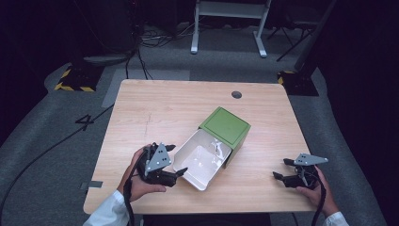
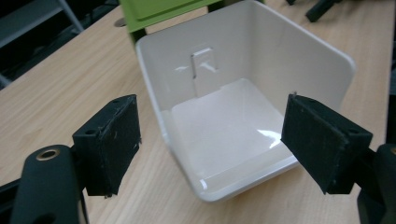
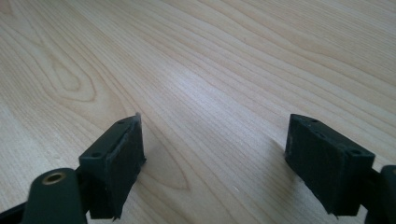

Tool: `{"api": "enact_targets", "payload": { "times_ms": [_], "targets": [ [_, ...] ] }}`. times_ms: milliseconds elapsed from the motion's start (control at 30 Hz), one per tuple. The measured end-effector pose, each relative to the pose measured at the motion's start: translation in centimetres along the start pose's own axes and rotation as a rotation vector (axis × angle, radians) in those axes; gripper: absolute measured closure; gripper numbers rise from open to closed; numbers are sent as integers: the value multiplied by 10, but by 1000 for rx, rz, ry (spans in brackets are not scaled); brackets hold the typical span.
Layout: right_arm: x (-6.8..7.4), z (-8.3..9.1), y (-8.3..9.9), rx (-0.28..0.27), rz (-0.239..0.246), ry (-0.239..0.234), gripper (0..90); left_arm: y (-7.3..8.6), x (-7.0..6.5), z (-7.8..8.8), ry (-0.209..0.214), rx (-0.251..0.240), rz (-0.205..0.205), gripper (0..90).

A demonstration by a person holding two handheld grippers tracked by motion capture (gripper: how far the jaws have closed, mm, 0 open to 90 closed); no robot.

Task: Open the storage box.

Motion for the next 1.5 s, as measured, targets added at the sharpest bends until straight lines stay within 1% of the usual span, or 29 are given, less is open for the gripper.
{"api": "enact_targets", "payload": {
  "times_ms": [133, 200, 267, 300, 367, 433, 467, 600, 633, 667, 733, 833, 1033, 1100, 1167, 1200, 1300, 1500],
  "targets": [
    [0, 0, 0, 0, 0, 0, 196, 5, 9, 8, -24, 5, 20, 199],
    [0, 0, 0, 0, 0, 0, 196, 7, 13, 10, -37, 13, 22, 196],
    [0, 0, 0, 0, -2, 0, 196, 8, 14, 12, -39, 15, 25, 192],
    [0, 0, 0, 0, 0, 0, 196, 11, 17, 14, -41, 27, 27, 186],
    [0, 0, 0, 0, 0, 0, 196, 13, 20, 15, -49, 37, 20, 186],
    [0, 0, 0, 0, 0, 0, 196, 16, 22, 16, -59, 45, 24, 186],
    [0, 0, 0, 0, 0, 0, 196, 17, 23, 16, -61, 51, 15, 185],
    [0, 0, 0, 0, 0, 0, 196, 22, 29, 14, -87, 77, 4, 183],
    [0, 0, 0, 0, 0, 0, 196, 25, 30, 13, -98, 82, 11, 185],
    [0, 0, 0, 0, 0, 0, 196, 26, 32, 13, -103, 88, 8, 184],
    [0, 0, 0, 0, 0, 0, 196, 31, 35, 13, -107, 94, 16, 184],
    [0, 0, 0, 0, 0, 0, 196, 38, 41, 13, -123, 108, 21, 184],
    [0, 0, 0, 0, 0, 1, 196, 56, 52, 11, -151, 143, 55, 186],
    [0, 0, 0, 0, 0, 0, 196, 63, 56, 11, -164, 165, 56, 188],
    [0, 0, 0, 0, 0, 0, 197, 70, 60, 11, -170, 183, 70, 188],
    [0, 0, 0, 0, 0, 0, 197, 73, 61, 10, -174, 183, 84, 188],
    [0, 0, 0, 0, 0, 0, 197, 83, 65, 10, -177, 213, 102, 188],
    [0, 0, 0, 0, 0, 0, 197, 102, 70, 9, -175, 246, 148, 188]
  ]
}}
Point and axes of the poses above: each handheld gripper's, and its own axes: z roughly backward along the jaws, y roughly out of its underside, x roughly to its left, the point moved 2 cm from there along -z, roughly forward along the jaws, and after that the axes turned 2 degrees about y, right-handed, at the moved point
